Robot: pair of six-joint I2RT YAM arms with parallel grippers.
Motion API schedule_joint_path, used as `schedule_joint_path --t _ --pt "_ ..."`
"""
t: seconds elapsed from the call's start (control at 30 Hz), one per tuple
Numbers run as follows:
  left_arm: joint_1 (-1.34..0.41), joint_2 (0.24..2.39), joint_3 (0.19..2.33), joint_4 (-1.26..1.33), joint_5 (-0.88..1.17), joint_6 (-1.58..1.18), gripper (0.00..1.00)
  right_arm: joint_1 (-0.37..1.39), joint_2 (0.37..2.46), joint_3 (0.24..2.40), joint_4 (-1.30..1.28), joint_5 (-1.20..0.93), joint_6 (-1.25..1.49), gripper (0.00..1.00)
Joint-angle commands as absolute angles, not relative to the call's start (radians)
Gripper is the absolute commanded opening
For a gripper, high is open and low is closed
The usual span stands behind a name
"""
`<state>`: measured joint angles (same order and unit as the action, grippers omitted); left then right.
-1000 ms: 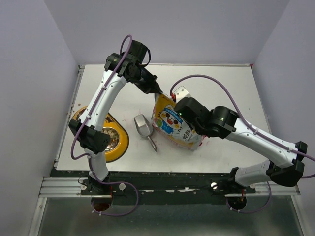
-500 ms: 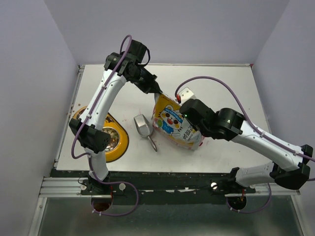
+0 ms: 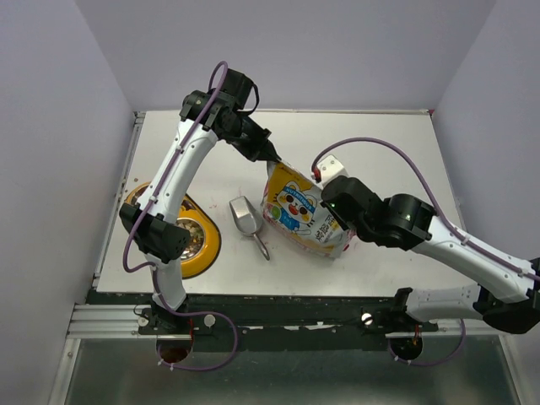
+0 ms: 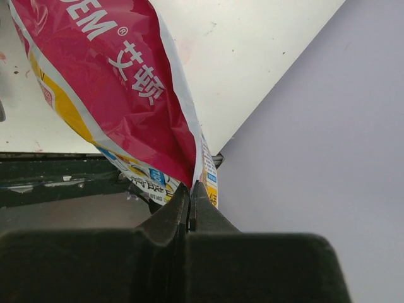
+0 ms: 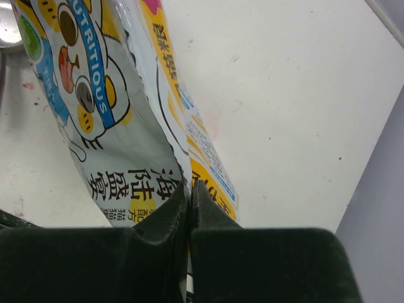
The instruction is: Serve the pet food
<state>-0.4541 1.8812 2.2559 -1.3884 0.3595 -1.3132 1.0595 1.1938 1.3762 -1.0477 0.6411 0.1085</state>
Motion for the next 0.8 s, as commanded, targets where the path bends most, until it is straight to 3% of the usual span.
schedule_joint_path --t 0.0,0.17,0.3,0.57,0.67,0.77 --pt "-0.407 1.873 2.304 -1.445 0.279 -1.313 0.00 1.049 1.088 1.342 -1.207 0.709 0.109 0.18" --pt "-0.407 1.870 2.304 -1.450 0.279 -1.313 0.00 1.051 1.063 1.341 -1.212 0.713 0.106 0.23" --pt "-0.405 1.870 2.307 -1.450 0.278 -1.315 0.00 1.049 1.063 1.319 -1.206 0.701 0.100 0.00" --pt "-0.403 1.871 2.310 -1.447 0.278 -1.315 0.00 1.051 0.991 1.305 -1.206 0.663 0.091 0.00" --pt "-0.403 1.868 2.310 -1.448 0.278 -1.316 0.00 1.049 0.936 1.301 -1.209 0.652 0.086 0.18" --pt "-0.403 1.867 2.309 -1.450 0.278 -1.315 0.00 1.051 0.911 1.289 -1.207 0.611 0.078 0.24"
